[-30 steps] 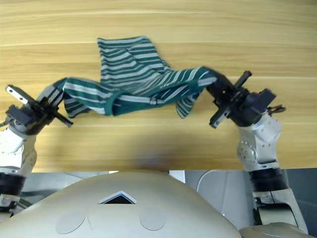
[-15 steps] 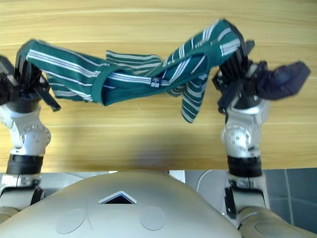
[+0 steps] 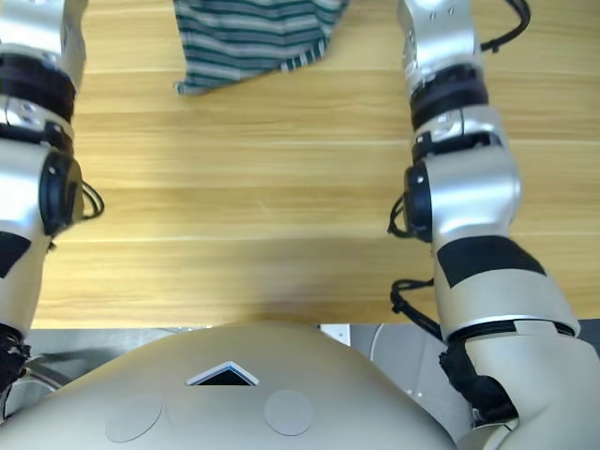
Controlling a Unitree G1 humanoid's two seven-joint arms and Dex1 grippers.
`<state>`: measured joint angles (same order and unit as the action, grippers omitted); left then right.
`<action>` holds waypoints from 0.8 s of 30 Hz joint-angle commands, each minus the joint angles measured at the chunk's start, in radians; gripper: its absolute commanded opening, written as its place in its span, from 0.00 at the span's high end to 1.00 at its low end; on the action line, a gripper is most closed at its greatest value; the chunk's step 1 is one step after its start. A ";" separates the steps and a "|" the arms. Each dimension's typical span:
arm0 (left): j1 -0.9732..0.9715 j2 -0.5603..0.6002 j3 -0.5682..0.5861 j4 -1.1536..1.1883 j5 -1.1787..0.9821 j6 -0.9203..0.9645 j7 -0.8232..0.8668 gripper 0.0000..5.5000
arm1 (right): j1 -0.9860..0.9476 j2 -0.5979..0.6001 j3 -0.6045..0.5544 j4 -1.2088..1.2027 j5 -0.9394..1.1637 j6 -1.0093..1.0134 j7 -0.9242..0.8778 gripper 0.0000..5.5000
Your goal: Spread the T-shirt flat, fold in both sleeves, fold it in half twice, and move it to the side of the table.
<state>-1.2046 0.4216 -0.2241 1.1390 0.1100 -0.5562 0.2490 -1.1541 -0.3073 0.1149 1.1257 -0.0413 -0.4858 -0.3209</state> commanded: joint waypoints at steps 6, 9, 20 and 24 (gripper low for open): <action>0.485 0.199 -0.159 -0.061 0.426 -0.267 0.340 1.00 | 0.485 -0.170 0.104 -0.239 -0.115 -0.352 0.381 1.00; 0.694 0.234 -0.247 -0.114 0.427 -0.442 0.086 1.00 | 0.721 -0.267 0.196 -0.450 -0.097 -0.442 0.605 1.00; 1.232 0.475 -0.268 -0.539 -0.308 -0.541 -0.649 1.00 | 0.992 -0.375 0.259 -0.722 0.083 -0.369 0.991 1.00; 1.345 0.477 -0.161 -0.588 -0.345 -0.492 -0.676 1.00 | 1.055 -0.413 0.235 -0.746 0.023 -0.341 1.007 1.00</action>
<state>0.0921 0.8876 -0.4320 0.5686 -0.2172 -1.0805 -0.4082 -0.1258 -0.6893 0.3695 0.3944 0.0167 -0.8467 0.6798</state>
